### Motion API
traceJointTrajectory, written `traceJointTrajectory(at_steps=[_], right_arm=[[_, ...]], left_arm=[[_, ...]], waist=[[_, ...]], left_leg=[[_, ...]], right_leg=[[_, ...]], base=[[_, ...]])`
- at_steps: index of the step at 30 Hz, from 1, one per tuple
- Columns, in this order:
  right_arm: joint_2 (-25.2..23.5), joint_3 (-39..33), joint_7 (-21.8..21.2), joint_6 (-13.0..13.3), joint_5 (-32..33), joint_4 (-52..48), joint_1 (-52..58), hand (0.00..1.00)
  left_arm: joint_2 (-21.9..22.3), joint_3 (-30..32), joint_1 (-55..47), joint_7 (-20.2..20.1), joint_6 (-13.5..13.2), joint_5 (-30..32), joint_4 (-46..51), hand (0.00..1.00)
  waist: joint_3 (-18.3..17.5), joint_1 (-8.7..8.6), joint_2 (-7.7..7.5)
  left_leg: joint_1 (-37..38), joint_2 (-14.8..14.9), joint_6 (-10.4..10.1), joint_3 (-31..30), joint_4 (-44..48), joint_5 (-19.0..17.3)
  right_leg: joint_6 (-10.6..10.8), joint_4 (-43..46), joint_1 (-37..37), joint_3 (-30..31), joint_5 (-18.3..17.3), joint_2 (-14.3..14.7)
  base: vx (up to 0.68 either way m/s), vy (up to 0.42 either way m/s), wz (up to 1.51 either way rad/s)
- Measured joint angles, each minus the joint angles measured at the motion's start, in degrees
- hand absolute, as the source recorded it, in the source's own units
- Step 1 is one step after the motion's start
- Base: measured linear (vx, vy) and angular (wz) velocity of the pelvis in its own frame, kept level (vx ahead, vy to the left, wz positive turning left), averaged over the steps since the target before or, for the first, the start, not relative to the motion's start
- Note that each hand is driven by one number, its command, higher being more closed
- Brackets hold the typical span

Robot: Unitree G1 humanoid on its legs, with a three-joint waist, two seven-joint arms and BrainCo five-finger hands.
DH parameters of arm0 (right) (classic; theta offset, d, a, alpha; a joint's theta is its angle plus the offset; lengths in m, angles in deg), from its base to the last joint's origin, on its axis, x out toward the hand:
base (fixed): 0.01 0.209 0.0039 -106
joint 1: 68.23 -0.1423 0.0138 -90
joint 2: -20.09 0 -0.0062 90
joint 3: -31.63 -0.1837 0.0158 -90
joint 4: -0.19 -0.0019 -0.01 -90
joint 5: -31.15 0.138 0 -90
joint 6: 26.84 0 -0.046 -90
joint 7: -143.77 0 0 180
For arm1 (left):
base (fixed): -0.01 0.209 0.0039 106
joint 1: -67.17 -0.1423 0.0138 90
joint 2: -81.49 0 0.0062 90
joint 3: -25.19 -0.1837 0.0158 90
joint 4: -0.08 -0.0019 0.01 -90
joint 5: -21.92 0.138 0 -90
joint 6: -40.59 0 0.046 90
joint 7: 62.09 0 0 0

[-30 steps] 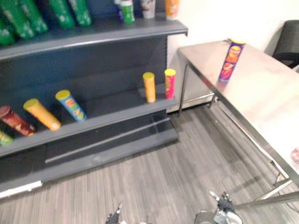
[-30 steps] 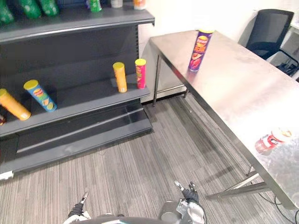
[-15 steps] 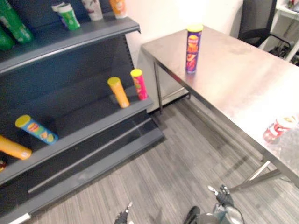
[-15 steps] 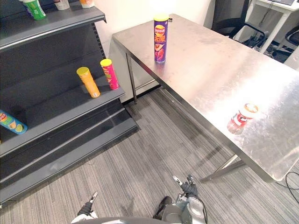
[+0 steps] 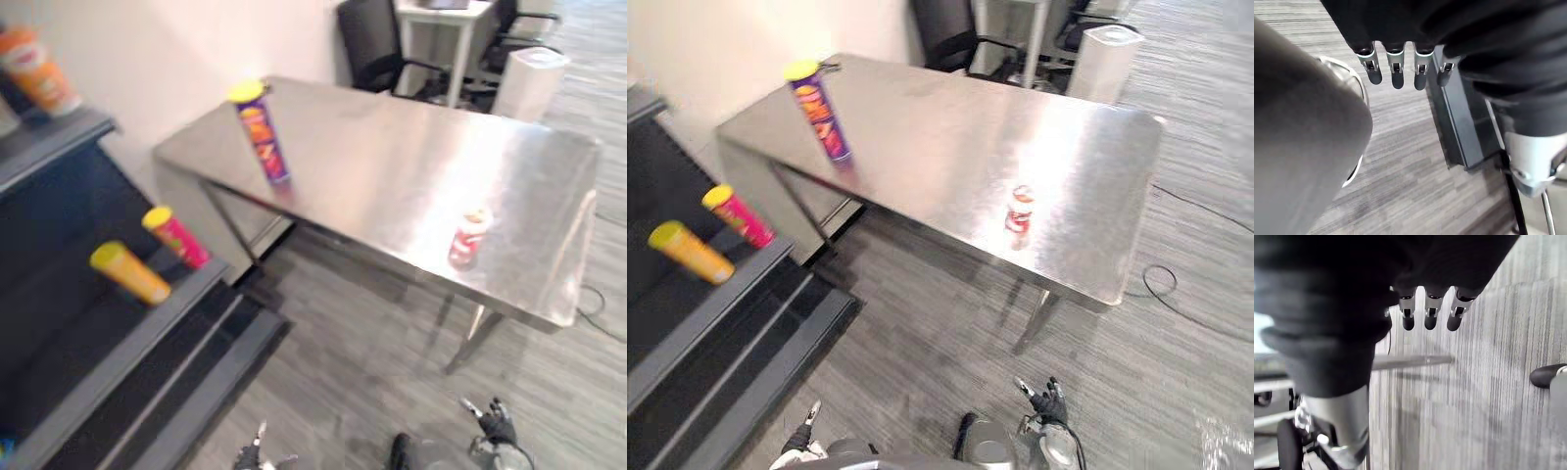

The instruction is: Put the gum and the chips on the shelf.

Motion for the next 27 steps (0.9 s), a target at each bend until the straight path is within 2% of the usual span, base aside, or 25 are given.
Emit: traceJointTrajectory(at_steps=[2, 4, 6, 7, 8, 9, 10, 12, 14, 18, 22, 27], right_arm=[[0.30, -0.24, -0.10, 0.05, 0.09, 0.08, 0.27, 0.00], [0.22, -0.28, -0.10, 0.09, 0.12, 0.41, 0.62, 0.00], [0.22, -0.38, -0.05, 0.10, 0.11, 0.50, 1.24, 0.00], [0.38, -0.98, 0.00, 0.10, 0.14, 0.50, 1.95, 0.00], [0.34, -1.55, 0.02, 0.04, 0.14, 0.69, 2.29, 0.00], [-0.72, -2.54, 0.02, -0.10, 0.11, 1.66, 2.49, 0.00], [-1.31, -2.61, -0.02, -0.10, 0.10, 1.70, 2.95, 0.00], [-3.09, -2.59, -0.06, -0.16, 0.08, 2.25, 3.44, 0.00], [-3.73, -2.63, -0.10, -0.16, 0.11, 2.29, 3.38, 0.00], [-3.90, -3.65, 1.18, 0.03, -0.06, 2.85, 2.65, 0.00], [-4.01, -3.59, 3.50, 0.19, -0.13, 4.36, 2.09, 0.00], [-3.63, -4.66, 4.14, 0.18, -0.19, 4.43, 2.09, 0.00]], left_arm=[[0.06, 0.00, -0.06, -0.07, -0.32, 0.00, 0.21, 0.00], [0.02, 0.05, -0.09, -0.10, -0.34, 0.02, -0.10, 0.00], [0.03, 0.12, -0.09, -0.25, -0.34, 0.03, -0.60, 0.00], [0.51, 0.34, -0.22, -0.57, -0.17, 0.04, -1.28, 0.00], [0.71, 0.56, -0.17, -0.76, -0.17, 0.01, -1.81, 0.00], [-0.32, 0.76, -0.21, -1.39, -0.13, 0.20, -2.00, 0.00], [-0.80, 0.57, -0.29, -1.63, -0.13, 0.26, -2.32, 0.00], [-1.89, 0.00, -0.28, -2.37, 0.01, 1.02, -2.95, 0.00], [-2.01, -0.90, -0.24, -2.84, 0.24, 1.57, -3.01, 0.00], [-1.86, -3.62, -0.16, -4.08, 0.24, 2.75, -3.91, 0.00], [-2.02, -5.15, -0.16, -5.10, 0.30, 3.53, -4.59, 0.00], [-1.97, -5.15, -0.16, -5.58, 0.32, 3.53, -4.71, 0.00]], waist=[[-0.02, 0.24, -0.11], [-0.03, 0.15, -0.12], [-0.14, -0.01, -0.04], [-0.77, -0.39, 1.06], [-1.00, -0.34, 1.41], [-1.96, -0.45, 0.04], [-2.48, -0.42, -0.67], [-3.87, -0.39, -2.43], [-3.96, -0.41, -2.32], [-4.96, -0.24, -1.07], [-6.12, -0.32, -0.98], [-6.23, -0.26, -0.96]], left_leg=[[-1.42, -2.42, -0.44, -5.15, -8.62, 0.08], [-1.83, -4.99, -0.84, -15.05, -20.79, 1.72], [-1.61, -5.67, -1.08, -18.22, -26.23, 3.68], [-1.05, -5.73, -1.54, -18.22, -30.95, 7.07], [-0.27, -5.70, -2.50, -18.22, -31.76, 11.22], [1.63, -7.18, -1.84, -15.45, -32.51, 11.06], [2.55, -8.18, -1.33, -14.44, -33.70, 10.80], [4.70, -11.41, -0.51, -11.31, -36.65, 10.74], [5.41, -13.09, 0.33, -9.93, -37.53, 10.32], [7.20, -14.35, 0.49, -7.27, -38.32, 10.23], [8.76, -13.99, 0.50, -7.27, -39.97, 10.23], [10.37, -13.32, 0.77, -7.38, -43.24, 10.53]], right_leg=[[1.31, -0.02, 0.52, 4.74, -0.71, 0.20], [2.45, -0.03, 0.86, 10.43, -1.28, 0.62], [3.94, 0.06, 1.04, 13.54, -1.68, 0.67], [5.77, 0.34, 0.91, 15.54, -2.25, 1.04], [6.66, 0.62, 0.96, 16.72, -2.64, 1.22], [7.89, 0.71, 1.43, 17.48, -2.57, -0.77], [8.08, 0.02, 1.58, 16.91, -2.10, -1.81], [10.98, -3.65, 2.18, 16.62, -0.14, -4.93], [12.19, -6.68, 2.98, 16.57, 1.93, -6.51], [12.16, -9.28, 3.66, 16.50, 5.20, -7.58], [12.11, -10.12, 4.04, 16.15, 5.24, -6.78], [12.09, -11.59, 4.25, 14.53, 5.23, -5.42]], base=[[0.18, 0.154, -1.43], [0.19, 0.233, -1.41], [0.24, 0.319, -1.13], [0.24, 0.318, -1.04], [0.26, 0.356, -1.00], [0.20, 0.259, -0.67], [0.29, 0.371, -0.68], [0.24, 0.310, -0.58], [0.18, 0.254, -0.46], [0.10, 0.133, -0.39], [0.03, -0.022, -0.22], [-0.07, -0.071, -0.09]])
